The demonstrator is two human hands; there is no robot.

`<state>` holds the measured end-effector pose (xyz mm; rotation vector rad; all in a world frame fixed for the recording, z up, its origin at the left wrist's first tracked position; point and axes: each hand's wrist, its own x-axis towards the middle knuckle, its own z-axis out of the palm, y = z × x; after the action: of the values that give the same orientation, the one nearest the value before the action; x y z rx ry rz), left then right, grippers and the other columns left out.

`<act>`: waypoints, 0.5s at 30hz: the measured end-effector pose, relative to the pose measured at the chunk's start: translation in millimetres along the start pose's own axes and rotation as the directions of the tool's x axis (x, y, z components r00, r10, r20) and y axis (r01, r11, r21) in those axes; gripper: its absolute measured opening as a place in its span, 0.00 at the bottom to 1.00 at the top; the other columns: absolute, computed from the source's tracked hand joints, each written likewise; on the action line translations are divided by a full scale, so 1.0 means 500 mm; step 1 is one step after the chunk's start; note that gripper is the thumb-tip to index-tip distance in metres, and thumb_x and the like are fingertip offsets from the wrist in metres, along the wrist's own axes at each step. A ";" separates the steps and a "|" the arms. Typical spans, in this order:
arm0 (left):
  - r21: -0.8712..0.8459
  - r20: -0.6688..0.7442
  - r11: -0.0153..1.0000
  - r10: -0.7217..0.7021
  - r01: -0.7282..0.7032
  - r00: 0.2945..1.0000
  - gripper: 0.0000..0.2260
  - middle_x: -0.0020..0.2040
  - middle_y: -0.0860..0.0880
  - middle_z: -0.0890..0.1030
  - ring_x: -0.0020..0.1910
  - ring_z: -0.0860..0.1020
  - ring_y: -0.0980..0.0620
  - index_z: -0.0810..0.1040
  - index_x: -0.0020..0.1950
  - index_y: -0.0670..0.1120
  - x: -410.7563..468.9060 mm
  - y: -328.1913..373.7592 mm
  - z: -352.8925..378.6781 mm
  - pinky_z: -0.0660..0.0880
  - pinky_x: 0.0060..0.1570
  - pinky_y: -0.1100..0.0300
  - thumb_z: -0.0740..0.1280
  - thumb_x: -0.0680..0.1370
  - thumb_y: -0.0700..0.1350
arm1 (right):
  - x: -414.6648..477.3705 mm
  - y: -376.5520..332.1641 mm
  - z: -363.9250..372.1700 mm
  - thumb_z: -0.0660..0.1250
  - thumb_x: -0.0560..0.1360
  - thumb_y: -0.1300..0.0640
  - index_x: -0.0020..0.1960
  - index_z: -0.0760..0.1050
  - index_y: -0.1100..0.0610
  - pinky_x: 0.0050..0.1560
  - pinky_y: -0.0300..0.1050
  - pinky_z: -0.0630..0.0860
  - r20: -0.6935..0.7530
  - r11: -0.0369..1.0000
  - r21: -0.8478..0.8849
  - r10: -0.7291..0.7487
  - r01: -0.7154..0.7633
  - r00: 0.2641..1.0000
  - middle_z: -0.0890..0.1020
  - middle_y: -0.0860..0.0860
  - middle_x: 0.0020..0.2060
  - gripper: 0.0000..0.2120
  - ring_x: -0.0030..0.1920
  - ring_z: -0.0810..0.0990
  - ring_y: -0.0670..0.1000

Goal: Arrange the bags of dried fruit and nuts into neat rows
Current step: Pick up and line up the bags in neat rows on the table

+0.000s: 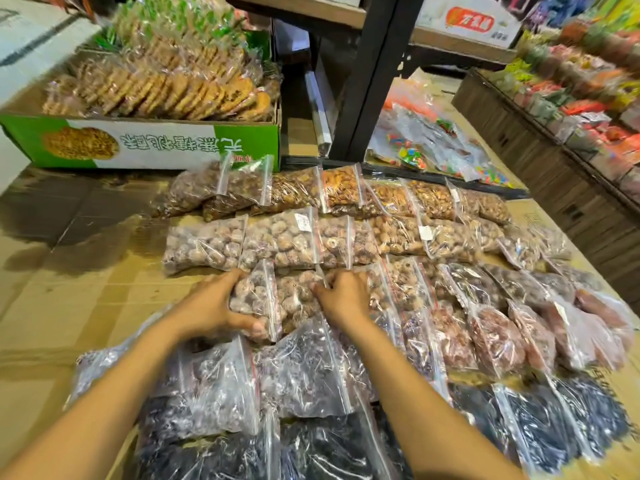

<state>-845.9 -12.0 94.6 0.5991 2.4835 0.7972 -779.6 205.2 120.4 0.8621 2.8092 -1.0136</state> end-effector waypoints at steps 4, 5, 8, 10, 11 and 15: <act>-0.242 -0.024 0.970 0.025 -0.030 0.999 0.38 0.58 0.52 0.75 0.52 0.76 0.51 0.67 0.68 0.50 0.009 -0.009 -0.006 0.73 0.50 0.61 0.77 0.62 0.58 | 0.000 0.005 -0.010 0.67 0.75 0.58 0.43 0.72 0.54 0.34 0.38 0.69 0.078 0.918 0.397 -0.049 0.014 0.996 0.80 0.51 0.40 0.04 0.35 0.76 0.47; -0.296 -0.053 0.954 0.033 -0.047 0.998 0.33 0.64 0.45 0.56 0.48 0.76 0.54 0.69 0.64 0.53 0.007 -0.006 -0.007 0.73 0.47 0.63 0.77 0.62 0.56 | -0.002 0.007 -0.015 0.66 0.75 0.60 0.44 0.72 0.56 0.35 0.38 0.70 0.089 0.890 0.455 -0.085 0.036 0.992 0.80 0.52 0.41 0.04 0.35 0.75 0.46; -0.467 -0.169 0.878 0.026 -0.103 0.985 0.22 0.36 0.46 0.65 0.27 0.65 0.60 0.70 0.49 0.55 0.006 0.019 -0.017 0.62 0.27 0.70 0.77 0.62 0.49 | -0.007 0.003 -0.034 0.65 0.76 0.63 0.43 0.71 0.58 0.34 0.33 0.72 0.045 0.809 0.576 -0.172 0.115 0.984 0.79 0.52 0.40 0.04 0.34 0.76 0.41; -0.462 -0.269 0.866 0.067 -0.190 0.961 0.19 0.33 0.50 0.69 0.25 0.68 0.62 0.71 0.46 0.56 0.011 0.041 -0.019 0.62 0.27 0.72 0.78 0.63 0.45 | -0.007 0.004 -0.043 0.65 0.76 0.63 0.42 0.71 0.56 0.29 0.31 0.71 -0.027 0.765 0.624 -0.180 0.157 0.983 0.79 0.50 0.39 0.05 0.31 0.75 0.41; -0.446 -0.280 0.867 0.101 -0.222 0.955 0.19 0.36 0.53 0.72 0.30 0.72 0.67 0.72 0.46 0.60 0.015 0.052 -0.017 0.65 0.31 0.75 0.78 0.64 0.45 | -0.005 0.006 -0.046 0.66 0.76 0.62 0.43 0.71 0.56 0.29 0.32 0.72 -0.058 0.756 0.632 -0.173 0.170 0.983 0.79 0.49 0.39 0.05 0.32 0.75 0.44; -0.384 -0.057 0.909 0.152 -0.162 0.987 0.24 0.63 0.62 0.72 0.58 0.73 0.64 0.69 0.56 0.67 0.030 0.072 0.018 0.69 0.55 0.67 0.74 0.64 0.56 | -0.003 0.020 -0.041 0.66 0.75 0.59 0.45 0.70 0.51 0.33 0.36 0.70 0.001 0.802 0.579 -0.184 0.149 0.983 0.76 0.47 0.38 0.06 0.34 0.73 0.44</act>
<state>-843.8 26.2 106.2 0.6480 2.2256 1.3268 -770.2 223.1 131.3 0.5907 2.5755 -1.9490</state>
